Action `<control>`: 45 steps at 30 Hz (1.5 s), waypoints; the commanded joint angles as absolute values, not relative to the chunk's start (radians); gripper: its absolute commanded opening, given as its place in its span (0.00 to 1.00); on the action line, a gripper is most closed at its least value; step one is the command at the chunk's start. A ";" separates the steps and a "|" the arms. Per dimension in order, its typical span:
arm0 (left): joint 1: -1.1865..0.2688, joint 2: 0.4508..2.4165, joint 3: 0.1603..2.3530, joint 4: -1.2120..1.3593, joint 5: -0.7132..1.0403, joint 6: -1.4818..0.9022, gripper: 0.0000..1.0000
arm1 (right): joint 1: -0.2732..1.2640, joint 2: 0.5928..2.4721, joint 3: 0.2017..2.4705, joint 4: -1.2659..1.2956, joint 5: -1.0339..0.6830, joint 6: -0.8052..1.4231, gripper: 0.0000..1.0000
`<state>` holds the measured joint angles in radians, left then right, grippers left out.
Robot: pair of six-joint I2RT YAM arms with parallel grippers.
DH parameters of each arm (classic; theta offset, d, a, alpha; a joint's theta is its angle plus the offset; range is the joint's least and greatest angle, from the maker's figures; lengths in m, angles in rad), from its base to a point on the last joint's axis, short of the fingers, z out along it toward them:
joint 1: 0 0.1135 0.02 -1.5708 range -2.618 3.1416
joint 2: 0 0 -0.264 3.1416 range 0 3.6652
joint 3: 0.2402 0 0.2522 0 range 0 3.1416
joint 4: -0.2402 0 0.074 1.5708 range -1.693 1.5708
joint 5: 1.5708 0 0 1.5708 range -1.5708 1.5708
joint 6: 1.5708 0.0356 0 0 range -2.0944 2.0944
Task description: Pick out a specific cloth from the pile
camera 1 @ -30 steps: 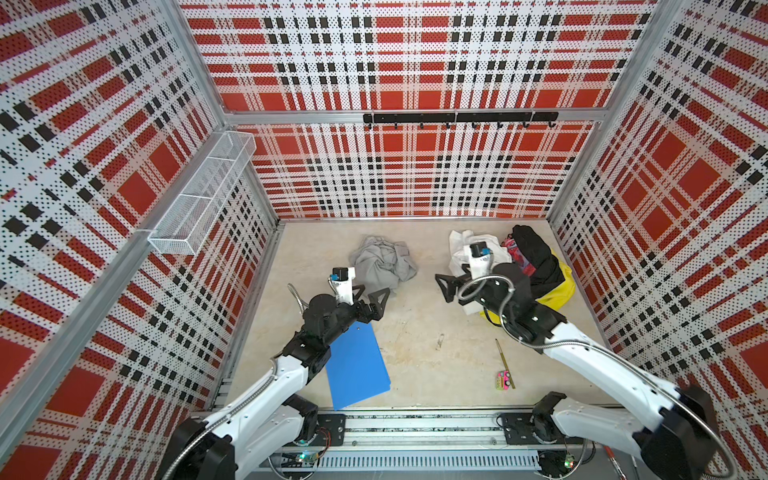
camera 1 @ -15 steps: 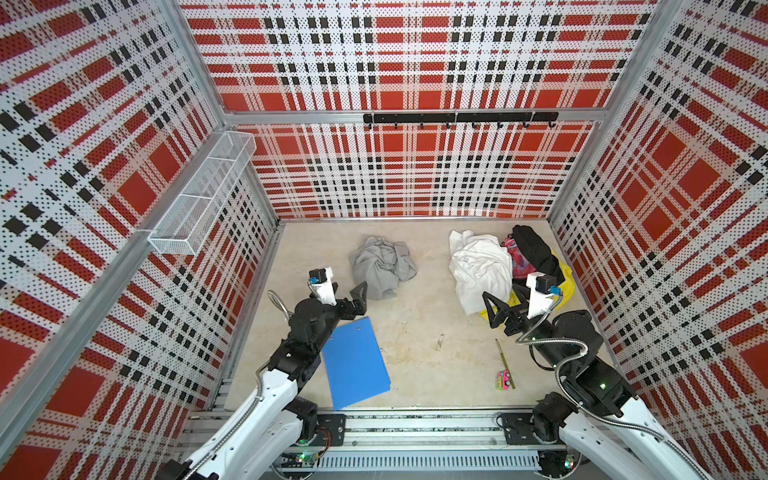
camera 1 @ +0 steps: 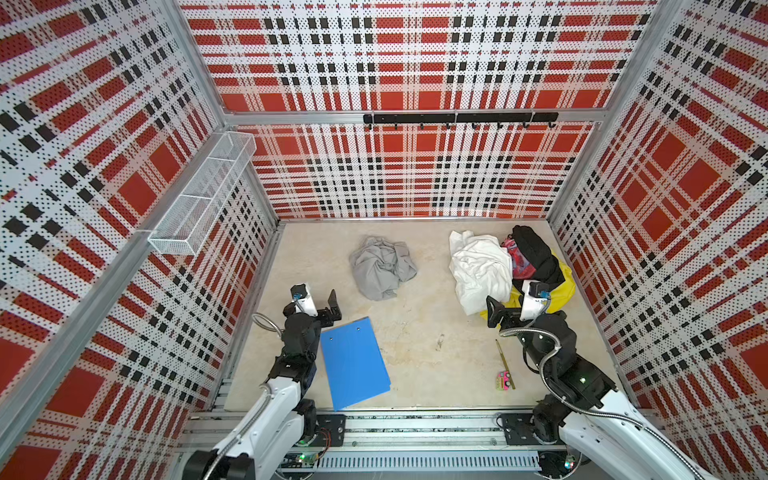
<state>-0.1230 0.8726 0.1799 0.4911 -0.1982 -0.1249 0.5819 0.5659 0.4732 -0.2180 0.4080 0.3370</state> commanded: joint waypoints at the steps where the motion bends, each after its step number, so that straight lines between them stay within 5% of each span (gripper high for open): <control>1: -0.115 0.977 0.188 0.718 -0.221 -0.036 0.99 | 0.578 0.596 0.465 -0.114 0.455 0.299 1.00; 25: 0.012 1.597 0.217 1.358 -0.111 -0.041 0.99 | 0.109 0.744 0.340 0.234 0.173 0.204 1.00; 28: 0.018 1.551 0.289 1.129 -0.106 -0.051 0.99 | 0.075 0.786 0.323 0.306 0.150 0.188 1.00; 45: 0.000 1.573 0.287 1.184 -0.121 -0.033 0.99 | 0.034 1.112 0.194 0.890 0.212 0.029 1.00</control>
